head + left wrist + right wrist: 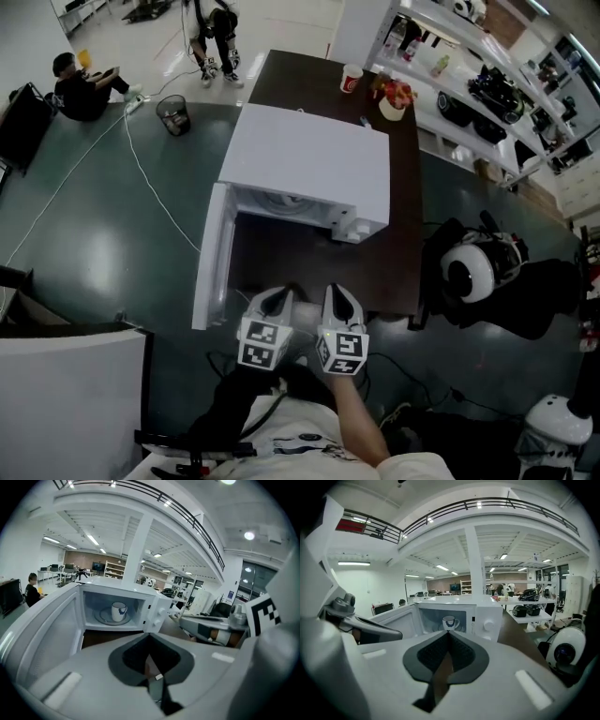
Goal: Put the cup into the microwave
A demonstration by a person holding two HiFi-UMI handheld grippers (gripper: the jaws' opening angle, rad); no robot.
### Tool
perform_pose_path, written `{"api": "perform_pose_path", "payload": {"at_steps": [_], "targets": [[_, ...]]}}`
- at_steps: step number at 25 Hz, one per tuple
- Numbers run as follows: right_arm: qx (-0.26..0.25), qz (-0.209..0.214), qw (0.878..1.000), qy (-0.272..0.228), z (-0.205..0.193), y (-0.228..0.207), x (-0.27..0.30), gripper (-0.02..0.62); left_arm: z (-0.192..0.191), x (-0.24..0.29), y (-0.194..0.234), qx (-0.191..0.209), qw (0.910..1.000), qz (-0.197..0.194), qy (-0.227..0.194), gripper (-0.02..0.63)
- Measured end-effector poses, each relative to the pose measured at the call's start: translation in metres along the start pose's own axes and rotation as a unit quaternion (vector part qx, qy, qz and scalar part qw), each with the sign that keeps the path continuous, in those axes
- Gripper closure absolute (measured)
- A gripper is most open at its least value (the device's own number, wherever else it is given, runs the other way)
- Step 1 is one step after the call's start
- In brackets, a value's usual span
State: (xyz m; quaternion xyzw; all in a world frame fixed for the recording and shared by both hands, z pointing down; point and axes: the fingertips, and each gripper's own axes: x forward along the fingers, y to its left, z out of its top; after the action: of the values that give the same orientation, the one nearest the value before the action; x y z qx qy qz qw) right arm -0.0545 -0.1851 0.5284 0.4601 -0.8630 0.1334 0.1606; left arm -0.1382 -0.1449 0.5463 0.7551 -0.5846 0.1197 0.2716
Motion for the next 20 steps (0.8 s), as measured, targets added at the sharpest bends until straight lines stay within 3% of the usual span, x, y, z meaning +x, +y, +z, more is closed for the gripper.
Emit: {"api": "perform_pose_path", "payload": {"at_steps": [4, 10, 15, 20], "targets": [[0.016, 0.0, 0.999, -0.029, 0.01, -0.001, -0.019, 0.594, -0.001, -0.013, -0.011, 0.005, 0.9999, -0.004, -0.008, 0.607], [0.035, 0.02, 0.997, -0.061, 0.021, 0.0, -0.075, 0.595, -0.001, -0.05, -0.041, 0.008, 0.9986, 0.022, -0.047, 0.607], [0.048, 0.028, 0.996, -0.064, 0.006, -0.001, -0.128, 0.595, -0.01, -0.081, -0.082, 0.015, 0.997, 0.023, -0.072, 0.607], [0.056, 0.07, 0.994, -0.06, -0.005, 0.004, -0.163, 0.595, -0.018, -0.106, -0.108, 0.034, 0.995, 0.037, -0.086, 0.607]]}}
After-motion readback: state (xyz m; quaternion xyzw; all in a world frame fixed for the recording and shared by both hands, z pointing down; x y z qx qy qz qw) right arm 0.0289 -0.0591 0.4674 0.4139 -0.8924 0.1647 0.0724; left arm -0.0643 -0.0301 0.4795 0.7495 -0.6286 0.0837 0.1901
